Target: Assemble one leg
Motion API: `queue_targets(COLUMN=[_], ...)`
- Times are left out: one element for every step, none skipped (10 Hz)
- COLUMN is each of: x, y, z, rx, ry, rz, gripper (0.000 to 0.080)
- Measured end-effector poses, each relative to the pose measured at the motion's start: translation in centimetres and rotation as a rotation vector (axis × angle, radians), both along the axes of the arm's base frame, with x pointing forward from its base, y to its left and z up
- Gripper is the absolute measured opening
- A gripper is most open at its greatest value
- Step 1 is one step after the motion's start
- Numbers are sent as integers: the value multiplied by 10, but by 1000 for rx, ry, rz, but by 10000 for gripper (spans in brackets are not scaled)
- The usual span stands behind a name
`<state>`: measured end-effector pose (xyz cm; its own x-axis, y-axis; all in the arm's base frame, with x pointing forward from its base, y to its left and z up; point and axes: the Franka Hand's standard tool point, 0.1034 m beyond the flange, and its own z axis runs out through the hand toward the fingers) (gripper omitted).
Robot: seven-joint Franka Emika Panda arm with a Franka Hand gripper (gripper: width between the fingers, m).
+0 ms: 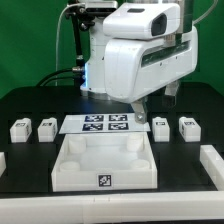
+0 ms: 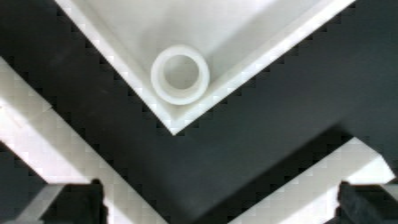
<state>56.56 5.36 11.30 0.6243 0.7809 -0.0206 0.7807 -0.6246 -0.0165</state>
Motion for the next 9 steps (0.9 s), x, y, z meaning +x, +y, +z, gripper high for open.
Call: queue_targets(x=[0,0,0,0,0,0,0,0,0], y=[0,0,0,0,0,0,0,0,0], z=[0,0,0,0,0,0,0,-1,-1], rx=[0,0,0,1,1,1,1,1,1], ry=[0,0,0,1,1,1,1,1,2], rz=[0,0,3,39,39,39,39,39,39], gripper=[650,650,650,650,650,650,650,650,650])
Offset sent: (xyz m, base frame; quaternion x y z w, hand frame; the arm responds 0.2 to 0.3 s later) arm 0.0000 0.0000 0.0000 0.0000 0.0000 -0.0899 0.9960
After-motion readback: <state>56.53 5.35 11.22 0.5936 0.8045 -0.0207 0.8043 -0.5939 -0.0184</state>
